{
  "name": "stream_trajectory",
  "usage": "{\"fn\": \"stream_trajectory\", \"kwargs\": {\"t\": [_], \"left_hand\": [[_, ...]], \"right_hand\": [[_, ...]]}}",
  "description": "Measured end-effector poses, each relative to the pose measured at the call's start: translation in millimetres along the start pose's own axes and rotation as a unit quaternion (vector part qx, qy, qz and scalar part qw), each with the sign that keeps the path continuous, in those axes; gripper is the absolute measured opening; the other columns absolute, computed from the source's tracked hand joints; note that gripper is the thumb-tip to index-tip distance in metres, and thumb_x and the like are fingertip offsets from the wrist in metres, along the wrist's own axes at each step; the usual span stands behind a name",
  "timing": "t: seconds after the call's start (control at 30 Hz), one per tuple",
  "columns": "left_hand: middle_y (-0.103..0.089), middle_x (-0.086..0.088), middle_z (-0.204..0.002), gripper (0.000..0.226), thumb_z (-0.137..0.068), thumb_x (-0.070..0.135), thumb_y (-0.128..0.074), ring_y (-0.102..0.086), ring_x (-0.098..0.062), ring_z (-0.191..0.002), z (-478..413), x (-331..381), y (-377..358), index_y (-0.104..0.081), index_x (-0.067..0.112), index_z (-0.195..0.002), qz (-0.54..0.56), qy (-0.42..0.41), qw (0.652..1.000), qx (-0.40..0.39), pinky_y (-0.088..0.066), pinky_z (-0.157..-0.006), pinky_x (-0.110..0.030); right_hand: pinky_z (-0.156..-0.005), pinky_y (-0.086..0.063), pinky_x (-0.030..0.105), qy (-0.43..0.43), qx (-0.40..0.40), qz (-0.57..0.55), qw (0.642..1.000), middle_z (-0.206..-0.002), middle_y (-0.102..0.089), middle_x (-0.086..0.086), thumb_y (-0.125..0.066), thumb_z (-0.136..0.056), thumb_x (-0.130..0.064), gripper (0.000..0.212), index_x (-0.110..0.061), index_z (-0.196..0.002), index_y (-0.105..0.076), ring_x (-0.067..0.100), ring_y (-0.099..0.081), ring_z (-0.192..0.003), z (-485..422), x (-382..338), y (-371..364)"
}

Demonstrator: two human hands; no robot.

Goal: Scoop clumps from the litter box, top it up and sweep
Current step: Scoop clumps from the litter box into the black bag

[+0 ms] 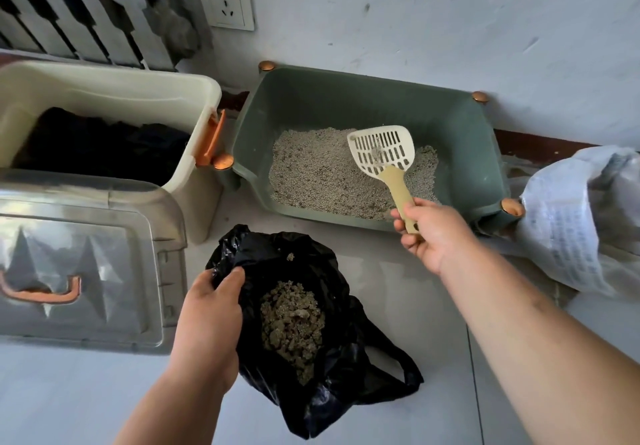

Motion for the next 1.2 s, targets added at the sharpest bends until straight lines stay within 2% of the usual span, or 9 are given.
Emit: {"fn": "stream_trajectory", "kwargs": {"t": [0.23,0.37,0.63,0.8,0.87,0.93,1.0,1.13,1.2], "left_hand": [[-0.076,-0.009,-0.101,0.019,-0.102,0.021,-0.053,-0.073,-0.027,-0.094,0.9,2.6,-2.0,-0.064,0.013,-0.116,0.009,0.005,1.0,0.005,-0.058,-0.085,-0.044],[-0.074,-0.011,-0.108,0.03,-0.095,0.03,-0.059,-0.072,-0.03,-0.097,4.5,3.6,-6.2,-0.062,0.014,-0.12,-0.002,0.004,1.0,0.008,-0.057,-0.09,-0.052],[-0.071,-0.007,-0.119,0.056,-0.085,0.037,-0.06,-0.069,-0.029,-0.105,3.6,2.4,-10.5,-0.054,0.018,-0.137,0.008,0.005,1.0,0.006,-0.055,-0.094,-0.051],[-0.075,-0.007,-0.105,0.03,-0.095,0.027,-0.059,-0.072,-0.027,-0.097,2.9,5.3,-12.1,-0.061,0.014,-0.123,0.004,0.011,1.0,-0.009,-0.058,-0.089,-0.049],[-0.075,-0.008,-0.104,0.026,-0.097,0.026,-0.058,-0.072,-0.027,-0.097,-1.3,3.2,-9.0,-0.062,0.015,-0.12,0.0,0.009,1.0,-0.007,-0.057,-0.09,-0.05],[-0.076,-0.007,-0.105,0.033,-0.09,0.033,-0.06,-0.073,-0.028,-0.098,-3.8,2.8,-5.4,-0.064,0.019,-0.119,-0.012,0.001,1.0,-0.005,-0.056,-0.092,-0.054],[-0.077,-0.007,-0.103,0.029,-0.089,0.033,-0.059,-0.073,-0.031,-0.099,-5.2,2.4,-2.6,-0.066,0.02,-0.114,-0.009,-0.003,1.0,-0.001,-0.056,-0.092,-0.055],[-0.078,-0.005,-0.098,0.014,-0.099,0.022,-0.058,-0.074,-0.027,-0.093,-11.2,-3.0,2.1,-0.067,0.017,-0.109,0.014,0.001,1.0,-0.004,-0.059,-0.085,-0.045],[-0.079,-0.004,-0.096,0.014,-0.101,0.019,-0.055,-0.075,-0.023,-0.09,-11.9,-5.6,2.7,-0.067,0.016,-0.108,0.021,0.006,1.0,-0.011,-0.058,-0.08,-0.039]], "right_hand": [[-0.038,-0.022,0.019,0.016,0.015,0.195,0.981,-0.078,-0.062,0.01,-0.054,-0.094,-0.014,0.009,-0.006,-0.094,-0.058,0.013,-0.051,-0.055,33.8,-20.4,23.7],[-0.031,-0.019,0.014,0.003,0.006,0.203,0.979,-0.074,-0.061,0.012,-0.051,-0.093,-0.01,0.011,-0.003,-0.091,-0.059,0.013,-0.05,-0.049,46.6,-21.8,22.8],[-0.024,-0.014,0.012,-0.098,-0.025,0.213,0.972,-0.078,-0.051,0.016,-0.028,-0.095,0.001,0.018,-0.003,-0.085,-0.043,0.004,-0.04,-0.027,16.9,-42.1,9.2],[-0.025,-0.014,0.011,-0.121,-0.052,0.136,0.982,-0.078,-0.043,0.01,-0.026,-0.096,-0.001,0.025,-0.008,-0.092,-0.049,0.002,-0.035,-0.026,-8.0,-25.6,-13.6],[-0.026,-0.013,0.012,-0.096,-0.052,0.124,0.986,-0.073,-0.042,0.006,-0.042,-0.099,-0.014,0.017,-0.009,-0.084,-0.048,0.004,-0.035,-0.033,-14.7,0.4,-24.2],[-0.029,-0.012,0.015,-0.047,-0.022,0.139,0.989,-0.065,-0.046,0.004,-0.059,-0.093,-0.039,0.036,-0.009,-0.076,-0.048,0.008,-0.033,-0.044,-25.5,17.8,-30.3],[-0.031,-0.012,0.015,-0.024,0.005,0.132,0.991,-0.062,-0.049,0.003,-0.062,-0.088,-0.05,0.046,-0.009,-0.073,-0.049,0.009,-0.033,-0.046,-38.8,24.0,-37.2],[-0.027,-0.014,0.013,-0.042,0.007,0.065,0.997,-0.068,-0.05,0.003,-0.054,-0.097,-0.031,0.028,-0.008,-0.084,-0.047,0.003,-0.038,-0.032,-60.4,25.0,-57.8],[-0.026,-0.015,0.014,-0.049,0.004,0.061,0.997,-0.069,-0.049,0.002,-0.051,-0.098,-0.028,0.026,-0.009,-0.081,-0.046,0.004,-0.038,-0.037,-64.7,26.8,-65.5]]}}
Point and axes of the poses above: each hand's wrist, its own z-axis away from the middle knuckle, its own y-axis out of the back of the hand, x = y × z, the point moved 5 cm from there along -z, towards the middle knuckle
